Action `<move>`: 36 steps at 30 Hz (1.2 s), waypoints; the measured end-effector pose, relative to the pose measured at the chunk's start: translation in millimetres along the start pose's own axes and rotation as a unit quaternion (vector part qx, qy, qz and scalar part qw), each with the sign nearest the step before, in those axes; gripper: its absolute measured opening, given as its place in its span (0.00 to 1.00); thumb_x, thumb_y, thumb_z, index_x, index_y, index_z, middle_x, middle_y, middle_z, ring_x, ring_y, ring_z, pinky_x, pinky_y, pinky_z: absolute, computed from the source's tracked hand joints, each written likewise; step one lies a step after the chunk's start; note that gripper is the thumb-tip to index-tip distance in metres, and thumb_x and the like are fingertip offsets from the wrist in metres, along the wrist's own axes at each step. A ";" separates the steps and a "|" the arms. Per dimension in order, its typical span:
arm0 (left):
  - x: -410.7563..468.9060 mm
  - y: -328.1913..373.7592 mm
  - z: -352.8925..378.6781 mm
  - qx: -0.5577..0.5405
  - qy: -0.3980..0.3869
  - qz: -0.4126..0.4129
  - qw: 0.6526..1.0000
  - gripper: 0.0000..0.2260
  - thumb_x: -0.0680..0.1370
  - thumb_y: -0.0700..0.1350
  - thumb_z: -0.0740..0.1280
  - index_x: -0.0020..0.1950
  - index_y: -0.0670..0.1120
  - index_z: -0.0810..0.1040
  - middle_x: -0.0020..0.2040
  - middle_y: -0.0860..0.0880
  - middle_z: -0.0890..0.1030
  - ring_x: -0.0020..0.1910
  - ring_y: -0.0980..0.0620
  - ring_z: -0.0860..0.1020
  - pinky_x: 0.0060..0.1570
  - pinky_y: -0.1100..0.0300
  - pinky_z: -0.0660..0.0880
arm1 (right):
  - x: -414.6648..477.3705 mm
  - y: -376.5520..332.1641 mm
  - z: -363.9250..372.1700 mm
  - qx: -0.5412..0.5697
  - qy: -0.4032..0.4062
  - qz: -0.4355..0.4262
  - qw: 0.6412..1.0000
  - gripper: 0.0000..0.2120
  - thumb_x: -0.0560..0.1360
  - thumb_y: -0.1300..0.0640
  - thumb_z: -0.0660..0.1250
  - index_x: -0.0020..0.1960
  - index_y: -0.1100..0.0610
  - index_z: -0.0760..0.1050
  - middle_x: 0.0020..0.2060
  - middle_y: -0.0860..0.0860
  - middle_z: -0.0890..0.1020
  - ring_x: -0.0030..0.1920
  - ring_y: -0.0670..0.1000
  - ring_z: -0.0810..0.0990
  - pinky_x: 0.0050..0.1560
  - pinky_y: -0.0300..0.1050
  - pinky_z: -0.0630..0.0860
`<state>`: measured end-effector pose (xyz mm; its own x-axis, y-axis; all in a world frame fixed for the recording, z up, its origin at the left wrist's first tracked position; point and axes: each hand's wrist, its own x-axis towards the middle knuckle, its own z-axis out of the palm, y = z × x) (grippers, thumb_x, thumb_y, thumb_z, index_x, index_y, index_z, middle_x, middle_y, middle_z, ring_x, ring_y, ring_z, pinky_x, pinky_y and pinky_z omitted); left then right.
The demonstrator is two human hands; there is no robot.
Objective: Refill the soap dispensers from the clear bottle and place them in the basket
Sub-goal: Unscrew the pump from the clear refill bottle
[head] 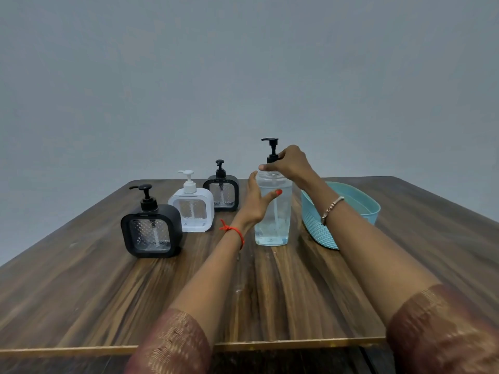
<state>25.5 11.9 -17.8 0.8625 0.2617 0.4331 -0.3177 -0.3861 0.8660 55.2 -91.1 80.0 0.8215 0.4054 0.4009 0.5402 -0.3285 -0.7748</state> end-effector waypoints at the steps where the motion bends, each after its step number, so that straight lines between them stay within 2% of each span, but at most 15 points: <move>1: 0.8 -0.8 0.1 0.001 0.001 0.001 1.000 0.36 0.75 0.50 0.68 0.75 0.44 0.51 0.72 0.43 0.63 0.71 0.46 0.65 0.71 0.49 0.64 | -1.1 -0.3 1.2 -0.011 0.009 -0.005 1.000 0.15 0.64 0.58 0.77 0.34 0.60 0.71 0.27 0.52 0.71 0.29 0.48 0.69 0.23 0.32 0.61; 5: 2.4 -5.4 0.1 0.013 0.007 -0.008 1.000 0.45 0.67 0.62 0.67 0.75 0.48 0.49 0.74 0.43 0.60 0.73 0.46 0.62 0.71 0.45 0.63 | -2.8 -1.4 -0.3 -0.003 0.025 -0.004 1.000 0.19 0.65 0.63 0.75 0.26 0.58 0.66 0.24 0.51 0.69 0.26 0.45 0.68 0.22 0.30 0.62; 9: 6.5 -12.8 -0.8 0.004 0.007 -0.007 1.000 0.45 0.66 0.64 0.68 0.75 0.51 0.49 0.74 0.43 0.62 0.72 0.45 0.64 0.70 0.43 0.64 | -5.1 -4.2 -1.6 0.003 0.025 0.026 0.999 0.17 0.66 0.68 0.73 0.25 0.62 0.67 0.23 0.53 0.69 0.25 0.46 0.67 0.24 0.34 0.63; 11: 8.5 -15.1 -0.3 0.003 0.003 0.000 1.000 0.43 0.68 0.62 0.68 0.75 0.49 0.49 0.73 0.42 0.62 0.71 0.44 0.64 0.70 0.43 0.64 | -5.1 -3.6 -2.4 0.019 0.024 0.035 0.999 0.08 0.66 0.69 0.71 0.34 0.74 0.75 0.27 0.62 0.75 0.31 0.49 0.72 0.29 0.37 0.65; 13: 8.6 -14.9 0.6 0.001 0.006 0.001 1.000 0.44 0.68 0.62 0.68 0.75 0.49 0.49 0.73 0.43 0.63 0.71 0.45 0.65 0.70 0.43 0.64 | -4.9 -1.7 -2.3 0.031 0.025 0.030 0.999 0.12 0.66 0.69 0.69 0.45 0.78 0.75 0.37 0.69 0.79 0.36 0.52 0.74 0.32 0.42 0.68; 14: 7.5 -13.8 1.2 0.000 0.008 -0.001 1.000 0.44 0.67 0.63 0.68 0.75 0.49 0.50 0.73 0.43 0.63 0.71 0.45 0.65 0.70 0.44 0.64 | -5.8 -1.3 -1.5 0.037 0.027 0.027 0.999 0.14 0.66 0.69 0.69 0.47 0.78 0.75 0.41 0.71 0.80 0.37 0.55 0.77 0.35 0.45 0.70; 16: 6.6 -13.6 1.7 -0.004 0.008 0.000 1.000 0.46 0.65 0.65 0.67 0.75 0.51 0.50 0.73 0.43 0.62 0.72 0.45 0.64 0.70 0.43 0.65 | -5.7 1.3 2.1 0.044 0.036 0.020 0.998 0.15 0.67 0.66 0.71 0.46 0.77 0.75 0.45 0.71 0.80 0.41 0.59 0.81 0.36 0.46 0.71; 18: 7.9 -16.1 1.7 -0.010 0.007 -0.002 1.000 0.46 0.64 0.67 0.68 0.75 0.52 0.50 0.74 0.42 0.61 0.72 0.44 0.64 0.69 0.43 0.65 | -6.3 2.2 5.6 0.036 0.047 0.013 0.998 0.17 0.66 0.61 0.75 0.44 0.75 0.77 0.41 0.67 0.82 0.42 0.61 0.82 0.35 0.43 0.69; 21: 10.1 -19.8 1.4 -0.016 0.008 -0.009 1.000 0.48 0.62 0.71 0.68 0.74 0.54 0.52 0.73 0.42 0.62 0.71 0.43 0.65 0.68 0.42 0.66 | -8.8 -0.3 7.7 0.036 0.059 -0.003 0.998 0.11 0.67 0.62 0.74 0.42 0.70 0.79 0.36 0.59 0.82 0.40 0.55 0.80 0.34 0.40 0.70; 23: 10.0 -19.9 1.6 -0.020 0.008 -0.010 1.000 0.49 0.61 0.72 0.69 0.74 0.55 0.52 0.73 0.42 0.62 0.71 0.43 0.65 0.69 0.42 0.66 | -8.7 -4.0 5.4 0.043 0.053 -0.004 0.998 0.08 0.69 0.68 0.69 0.46 0.71 0.79 0.42 0.63 0.83 0.45 0.58 0.81 0.41 0.46 0.75; 26: 6.6 -14.5 1.3 -0.013 0.010 -0.003 1.000 0.46 0.64 0.67 0.68 0.75 0.52 0.50 0.74 0.44 0.62 0.72 0.45 0.64 0.70 0.44 0.64 | -4.2 -9.9 -1.5 0.045 0.037 -0.001 0.998 0.12 0.69 0.72 0.62 0.50 0.78 0.74 0.49 0.72 0.78 0.53 0.68 0.77 0.47 0.57 0.76; 28: 6.9 -13.4 1.2 -0.010 0.008 0.005 1.000 0.42 0.70 0.60 0.69 0.75 0.50 0.50 0.73 0.44 0.63 0.71 0.46 0.65 0.70 0.44 0.64 | -0.6 -12.1 -7.8 0.058 0.026 -0.008 0.998 0.12 0.69 0.73 0.61 0.51 0.78 0.73 0.50 0.71 0.79 0.51 0.66 0.78 0.39 0.48 0.75; 30: 6.9 -13.0 1.2 -0.014 0.007 0.009 1.000 0.37 0.74 0.51 0.69 0.75 0.46 0.50 0.72 0.43 0.64 0.70 0.45 0.66 0.70 0.44 0.65 | -2.2 -17.4 -14.7 0.084 0.038 -0.018 0.996 0.10 0.71 0.72 0.61 0.50 0.74 0.77 0.46 0.62 0.82 0.47 0.54 0.79 0.37 0.33 0.70; 31: 6.7 -12.3 1.3 -0.016 0.009 0.010 1.000 0.36 0.74 0.50 0.69 0.75 0.45 0.50 0.71 0.43 0.65 0.69 0.46 0.67 0.70 0.44 0.65 | -2.8 -20.9 -18.0 0.102 0.050 -0.027 0.993 0.10 0.72 0.71 0.62 0.51 0.70 0.78 0.45 0.58 0.81 0.46 0.51 0.77 0.37 0.29 0.69; 36: 4.3 -10.8 1.8 -0.007 0.020 0.006 1.000 0.41 0.69 0.57 0.69 0.74 0.46 0.52 0.71 0.45 0.65 0.70 0.47 0.66 0.70 0.45 0.64 | 2.8 -32.5 -35.0 0.163 0.114 -0.071 0.977 0.10 0.72 0.62 0.69 0.53 0.63 0.78 0.45 0.53 0.81 0.45 0.47 0.78 0.36 0.25 0.69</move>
<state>33.4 15.6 -25.7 0.8421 0.2932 0.4527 -0.3333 -0.3768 0.8642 46.3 -109.2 123.4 0.7813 0.2143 0.5862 0.5962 0.0212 -0.8025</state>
